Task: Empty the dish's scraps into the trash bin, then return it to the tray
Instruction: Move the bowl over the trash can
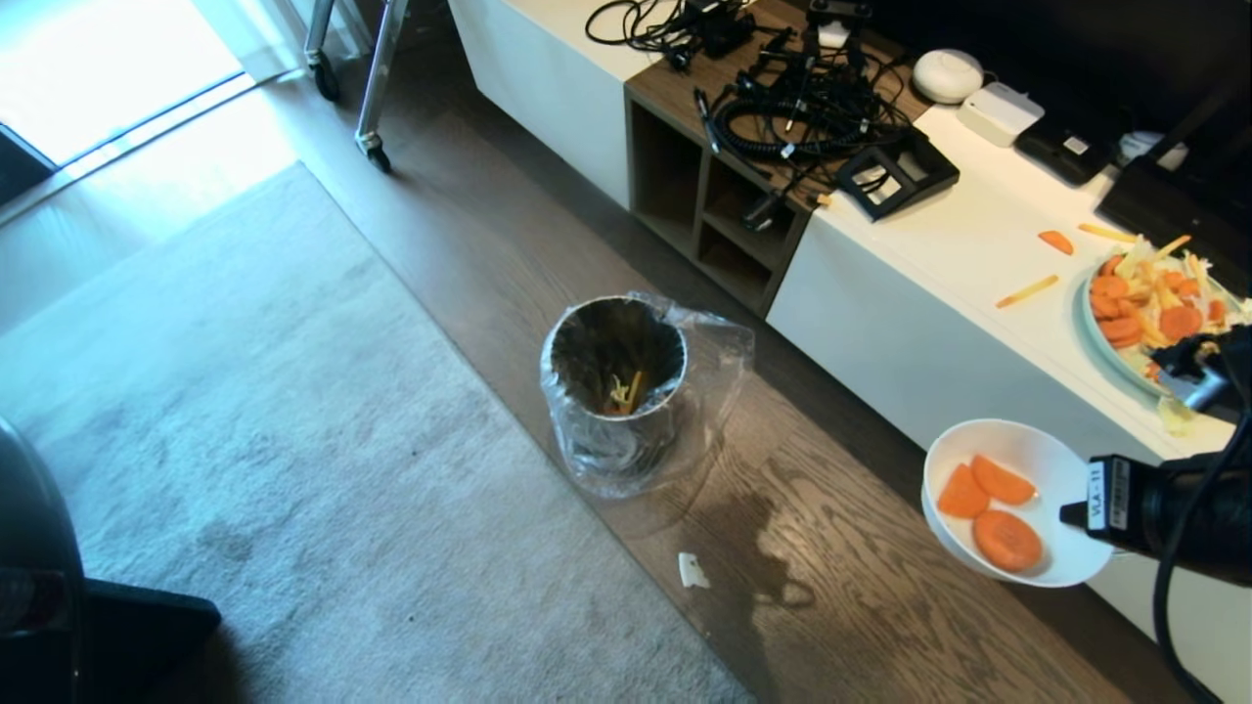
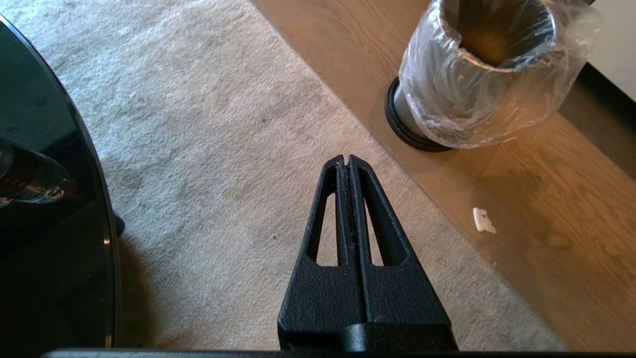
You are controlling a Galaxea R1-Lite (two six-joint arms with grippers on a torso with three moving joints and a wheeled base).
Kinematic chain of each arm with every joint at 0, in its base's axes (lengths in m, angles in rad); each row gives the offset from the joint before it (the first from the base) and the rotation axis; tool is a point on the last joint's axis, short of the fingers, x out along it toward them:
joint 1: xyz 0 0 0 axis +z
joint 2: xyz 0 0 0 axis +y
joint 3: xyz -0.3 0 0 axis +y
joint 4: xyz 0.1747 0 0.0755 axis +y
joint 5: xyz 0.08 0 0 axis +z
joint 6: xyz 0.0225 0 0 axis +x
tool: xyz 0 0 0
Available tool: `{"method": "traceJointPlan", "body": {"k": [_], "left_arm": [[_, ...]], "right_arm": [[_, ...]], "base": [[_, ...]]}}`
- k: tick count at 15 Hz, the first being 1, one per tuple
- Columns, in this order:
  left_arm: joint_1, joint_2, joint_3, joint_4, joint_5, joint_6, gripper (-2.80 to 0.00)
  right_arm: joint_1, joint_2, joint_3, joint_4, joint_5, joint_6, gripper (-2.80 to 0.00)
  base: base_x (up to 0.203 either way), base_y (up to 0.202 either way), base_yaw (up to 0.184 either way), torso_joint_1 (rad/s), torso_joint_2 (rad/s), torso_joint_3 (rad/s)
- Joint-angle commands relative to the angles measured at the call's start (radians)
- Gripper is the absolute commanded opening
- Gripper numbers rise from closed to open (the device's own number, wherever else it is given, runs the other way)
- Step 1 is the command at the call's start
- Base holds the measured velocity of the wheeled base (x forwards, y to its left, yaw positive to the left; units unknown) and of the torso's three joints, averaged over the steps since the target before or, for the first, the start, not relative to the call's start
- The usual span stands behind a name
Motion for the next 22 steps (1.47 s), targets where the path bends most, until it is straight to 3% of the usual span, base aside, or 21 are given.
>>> {"method": "traceJointPlan", "body": {"k": [1,9,22], "left_arm": [[0.0,0.0,0.0,-0.001,0.001,-0.001,-2.8],[0.0,0.0,0.0,-0.001,0.001,-0.001,-2.8],[0.0,0.0,0.0,-0.001,0.001,0.0,-2.8]], "right_arm": [[0.0,-0.01,0.001,0.0,-0.001,0.003,-2.8],[0.006,-0.029,-0.001,-0.006,-0.021,0.003,-2.8],[0.005,-0.085,0.057,0.005,-0.021,0.0,-2.8]], "base": [[0.0,0.0,0.0,0.002,-0.01,-0.202],[0.0,0.0,0.0,0.001,0.0,-0.191],[0.0,0.0,0.0,0.0,0.0,-0.014]]}}
